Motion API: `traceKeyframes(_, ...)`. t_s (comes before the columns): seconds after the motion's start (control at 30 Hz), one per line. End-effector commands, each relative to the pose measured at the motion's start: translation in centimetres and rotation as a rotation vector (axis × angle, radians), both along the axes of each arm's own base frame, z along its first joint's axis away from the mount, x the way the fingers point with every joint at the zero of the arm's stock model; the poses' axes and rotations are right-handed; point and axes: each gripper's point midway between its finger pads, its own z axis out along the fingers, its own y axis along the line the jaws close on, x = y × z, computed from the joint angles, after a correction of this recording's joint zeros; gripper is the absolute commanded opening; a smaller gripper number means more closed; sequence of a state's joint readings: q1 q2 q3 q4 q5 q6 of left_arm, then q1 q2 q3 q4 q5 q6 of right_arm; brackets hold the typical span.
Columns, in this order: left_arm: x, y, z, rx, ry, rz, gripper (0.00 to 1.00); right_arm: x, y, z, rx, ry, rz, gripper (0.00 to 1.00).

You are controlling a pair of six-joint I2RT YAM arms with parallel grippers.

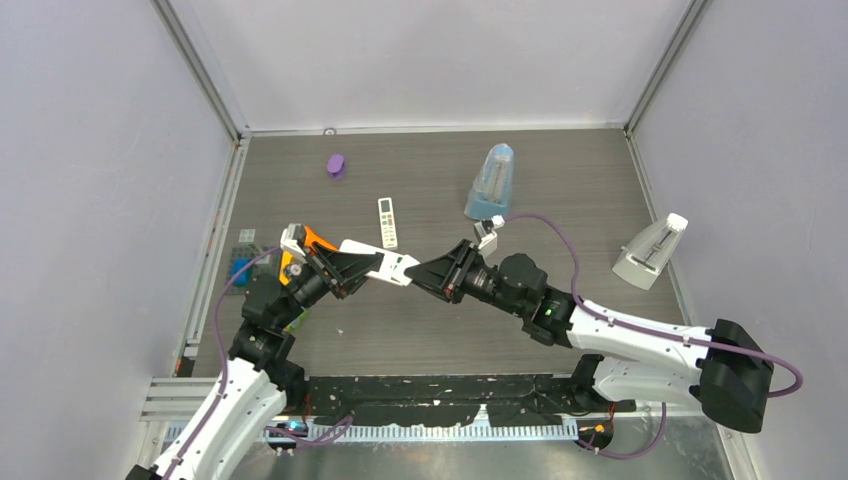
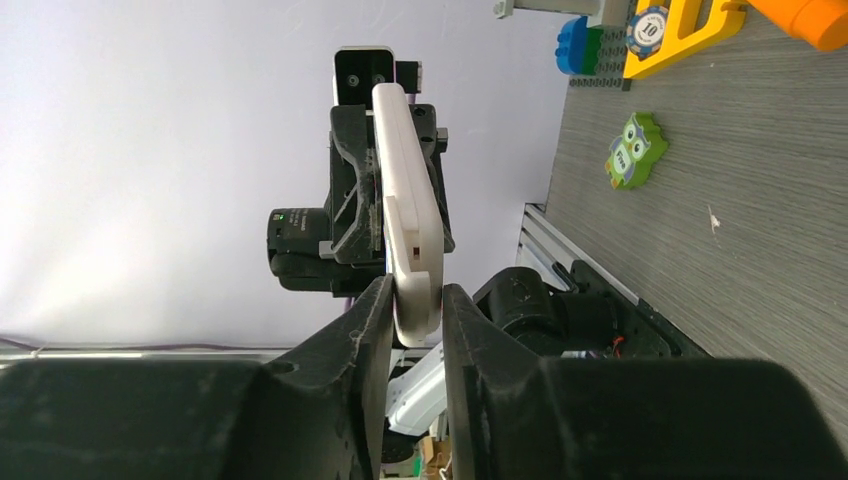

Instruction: Load the batteries into the remote control

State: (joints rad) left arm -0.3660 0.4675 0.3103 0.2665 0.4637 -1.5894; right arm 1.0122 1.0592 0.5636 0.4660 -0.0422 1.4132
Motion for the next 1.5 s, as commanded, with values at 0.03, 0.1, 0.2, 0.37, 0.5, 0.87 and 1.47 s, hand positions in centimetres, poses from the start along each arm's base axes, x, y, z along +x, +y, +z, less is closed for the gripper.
traceKeyframes(0.03,-2.2,0.0,6.5,-0.117,-0.196,-0.063,0.00,-0.8,0.4,-5.6,-0.216,0.098,0.043,0.33)
traceKeyframes(0.1,-2.4,-0.1,6.6,-0.115,-0.204,-0.071,0.00,-0.8,0.4,-5.8,-0.224,0.105,0.042,0.35)
traceKeyframes(0.2,-2.6,-0.2,6.5,-0.109,-0.208,-0.090,0.00,-0.6,0.3,-5.9,-0.228,0.110,0.035,0.37)
traceKeyframes(0.37,-3.2,-0.5,6.7,-0.105,-0.234,-0.122,0.00,-0.5,0.6,-6.0,-0.243,0.105,0.041,0.39)
traceKeyframes(0.5,-3.9,-0.8,7.3,-0.104,-0.279,-0.163,0.00,-0.8,0.9,-6.3,-0.249,0.103,0.061,0.39)
traceKeyframes(0.87,-4.3,-1.3,7.7,-0.058,-0.334,-0.203,0.00,-1.0,0.2,-6.1,-0.277,0.039,0.105,0.33)
traceKeyframes(1.47,-6.3,-2.4,8.9,0.053,-0.469,-0.351,0.00,-2.8,0.1,-4.7,-0.318,-0.126,0.363,0.06)
